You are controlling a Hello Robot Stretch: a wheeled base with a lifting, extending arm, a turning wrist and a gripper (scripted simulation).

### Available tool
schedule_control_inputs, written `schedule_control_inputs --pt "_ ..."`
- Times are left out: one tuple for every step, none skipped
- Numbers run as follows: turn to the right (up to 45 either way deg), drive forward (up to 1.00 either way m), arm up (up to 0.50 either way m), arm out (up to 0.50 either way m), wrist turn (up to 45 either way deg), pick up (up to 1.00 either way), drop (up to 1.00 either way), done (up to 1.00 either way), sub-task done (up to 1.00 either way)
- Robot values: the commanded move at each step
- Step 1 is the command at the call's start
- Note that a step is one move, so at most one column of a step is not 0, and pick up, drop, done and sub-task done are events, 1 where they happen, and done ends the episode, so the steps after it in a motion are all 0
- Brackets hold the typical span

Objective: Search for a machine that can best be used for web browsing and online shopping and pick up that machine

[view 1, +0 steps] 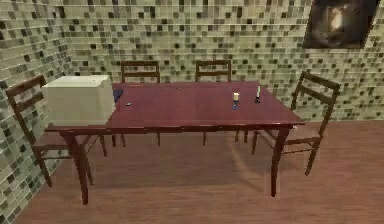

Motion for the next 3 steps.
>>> schedule_control_inputs --pt "0.0 0.85 0.0 0.0 0.0 0.0 0.0 0.0 0.0" --pt "-45.0 0.0 0.0 0.0 0.0 0.0 0.0 0.0 0.0" --pt "-45.0 0.0 0.0 0.0 0.0 0.0 0.0 0.0 0.0"
